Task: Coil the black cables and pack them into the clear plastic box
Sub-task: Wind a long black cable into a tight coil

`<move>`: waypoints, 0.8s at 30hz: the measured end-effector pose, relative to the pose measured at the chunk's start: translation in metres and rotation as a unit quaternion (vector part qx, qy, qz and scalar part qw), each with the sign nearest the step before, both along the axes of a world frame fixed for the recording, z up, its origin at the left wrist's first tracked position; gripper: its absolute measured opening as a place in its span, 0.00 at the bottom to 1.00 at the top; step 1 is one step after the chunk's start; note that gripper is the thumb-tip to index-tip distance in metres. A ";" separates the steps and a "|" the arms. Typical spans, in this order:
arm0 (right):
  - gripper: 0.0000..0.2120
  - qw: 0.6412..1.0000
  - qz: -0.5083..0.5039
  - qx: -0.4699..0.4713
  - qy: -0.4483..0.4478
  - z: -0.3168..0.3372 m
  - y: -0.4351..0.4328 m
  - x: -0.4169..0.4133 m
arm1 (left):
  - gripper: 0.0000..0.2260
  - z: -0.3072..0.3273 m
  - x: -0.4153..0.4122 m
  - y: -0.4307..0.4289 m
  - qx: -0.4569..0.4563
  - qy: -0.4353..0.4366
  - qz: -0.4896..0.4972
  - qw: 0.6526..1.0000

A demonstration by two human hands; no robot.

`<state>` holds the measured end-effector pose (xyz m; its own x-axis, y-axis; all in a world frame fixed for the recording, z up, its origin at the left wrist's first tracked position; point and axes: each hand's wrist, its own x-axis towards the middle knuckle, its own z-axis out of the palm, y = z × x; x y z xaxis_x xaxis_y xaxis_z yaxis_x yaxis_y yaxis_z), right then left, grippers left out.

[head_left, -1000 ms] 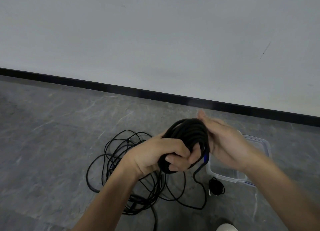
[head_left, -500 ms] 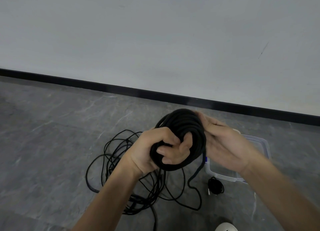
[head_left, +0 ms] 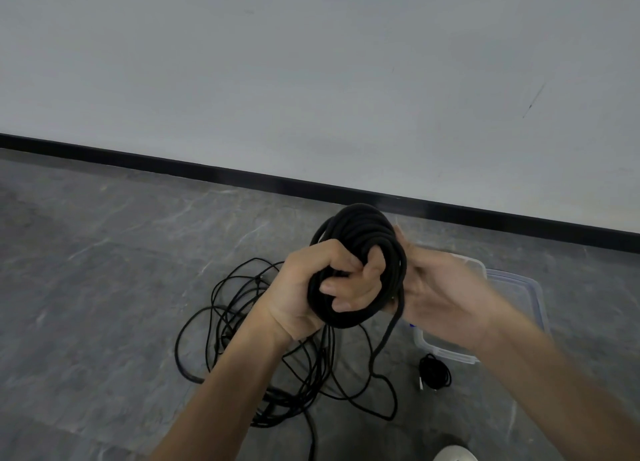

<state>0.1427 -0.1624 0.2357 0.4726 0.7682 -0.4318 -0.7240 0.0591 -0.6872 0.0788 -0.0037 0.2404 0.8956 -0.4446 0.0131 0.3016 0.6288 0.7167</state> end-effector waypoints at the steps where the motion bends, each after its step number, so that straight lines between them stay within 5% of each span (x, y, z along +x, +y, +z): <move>1: 0.22 1.000 -0.008 -0.002 0.000 0.000 0.001 0.000 | 0.10 -0.001 0.000 -0.001 0.000 0.002 0.007 1.000; 14: 0.20 0.998 -0.047 -0.018 0.041 -0.005 0.009 -0.007 | 0.08 -0.007 0.003 -0.004 -0.009 -0.007 0.057 0.998; 24: 0.20 0.994 -0.042 0.066 0.070 -0.007 0.012 -0.014 | 0.04 -0.002 0.005 0.002 -0.131 -0.004 0.050 0.990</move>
<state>0.1286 -0.1505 0.2285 0.4799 0.7826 -0.3964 -0.8012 0.2069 -0.5615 0.0833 -0.0020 0.2386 0.9347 -0.3332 0.1238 0.2226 0.8203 0.5269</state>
